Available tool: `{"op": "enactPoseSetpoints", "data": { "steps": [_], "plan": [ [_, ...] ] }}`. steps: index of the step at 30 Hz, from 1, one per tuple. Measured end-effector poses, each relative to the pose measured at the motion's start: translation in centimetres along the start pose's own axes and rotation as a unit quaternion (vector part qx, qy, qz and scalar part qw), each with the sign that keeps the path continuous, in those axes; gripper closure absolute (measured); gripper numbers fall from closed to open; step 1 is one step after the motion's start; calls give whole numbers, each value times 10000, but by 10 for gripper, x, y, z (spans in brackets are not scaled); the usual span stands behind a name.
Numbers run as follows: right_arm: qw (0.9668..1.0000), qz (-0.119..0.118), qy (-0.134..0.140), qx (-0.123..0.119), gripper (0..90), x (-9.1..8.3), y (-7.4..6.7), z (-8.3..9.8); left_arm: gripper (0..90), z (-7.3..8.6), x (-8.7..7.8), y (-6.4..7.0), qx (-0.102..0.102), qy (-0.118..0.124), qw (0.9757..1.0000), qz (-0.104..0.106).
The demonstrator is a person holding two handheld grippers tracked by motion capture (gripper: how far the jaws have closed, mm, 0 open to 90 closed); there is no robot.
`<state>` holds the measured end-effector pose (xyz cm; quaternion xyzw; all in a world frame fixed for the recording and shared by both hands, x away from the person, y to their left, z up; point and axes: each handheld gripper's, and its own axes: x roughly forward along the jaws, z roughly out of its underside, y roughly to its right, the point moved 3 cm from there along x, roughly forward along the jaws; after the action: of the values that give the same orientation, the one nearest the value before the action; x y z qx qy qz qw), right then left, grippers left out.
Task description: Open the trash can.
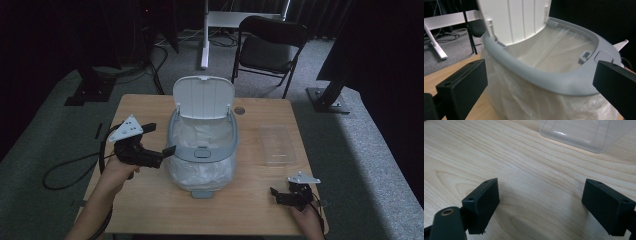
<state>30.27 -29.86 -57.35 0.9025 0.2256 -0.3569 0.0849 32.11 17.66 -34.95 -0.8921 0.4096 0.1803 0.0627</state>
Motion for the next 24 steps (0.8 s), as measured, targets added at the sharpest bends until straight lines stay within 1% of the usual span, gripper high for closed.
{"op": "enactPoseSetpoints", "data": {
  "steps": [2, 4, 5, 6, 7, 9, 10, 12, 13, 14, 15, 16, 18, 19, 20, 23, 24],
  "plan": [
    [10000, -1, 0, 1, 138, 0, 0, 0, 5, 4, -1, -3, 39, -64, 9999, -95],
    [10000, 2, -2, 1, 138, 0, 0, 0, 5, 9, -1, -5, 12, -112, 9999, -97],
    [10000, 0, 0, 2, 138, 0, 0, 0, 5, 12, -2, -7, -34, -138, 9998, -100],
    [10000, 1, -2, 1, 138, 0, 0, 0, 5, 12, -2, -7, -34, -138, 9998, -100],
    [10000, 2, -2, 1, 137, 0, 0, 0, 5, 15, -3, -9, -85, -93, 9999, -78],
    [10000, 1, 0, 2, 137, 0, 0, 0, 5, 18, -4, -11, -91, -109, 9998, -130],
    [10000, 2, -1, 3, 138, 0, 0, 0, 5, 20, -4, -12, -126, -89, 9998, -157],
    [10000, 1, 0, 2, 137, 0, 0, 0, 5, 22, -5, -14, -152, -100, 9997, -163],
    [10000, 1, 1, 2, 138, 0, 0, 0, 5, 27, -5, -16, -166, -129, 9995, -225],
    [10000, 1, 1, 2, 138, 0, 0, 0, 5, 27, -5, -16, -166, -129, 9995, -225],
    [10000, 2, 0, 3, 138, 0, 0, 0, 5, 29, -5, -17, -158, -140, 9994, -260],
    [10000, 2, 1, 2, 138, 0, 0, 0, 6, 34, -5, -20, -196, -158, 9992, -298],
    [10000, 2, 0, 3, 137, 0, 0, 0, 6, 37, -5, -21, -200, -167, 9991, -338],
    [10000, 2, 5, 4, 138, 0, 0, 0, 5, 43, -5, -24, -211, -167, 9989, -375],
    [10000, 1, 5, 5, 138, 0, 0, 0, 5, 43, -5, -24, -211, -167, 9989, -375],
    [10000, 2, 6, 4, 137, 0, 0, 0, 6, 52, -6, -28, -243, -143, 9987, -417],
    [10000, 1, 5, 4, 137, 0, 0, 0, 6, 58, -6, -32, -290, -165, 9982, -494]
  ]
}}
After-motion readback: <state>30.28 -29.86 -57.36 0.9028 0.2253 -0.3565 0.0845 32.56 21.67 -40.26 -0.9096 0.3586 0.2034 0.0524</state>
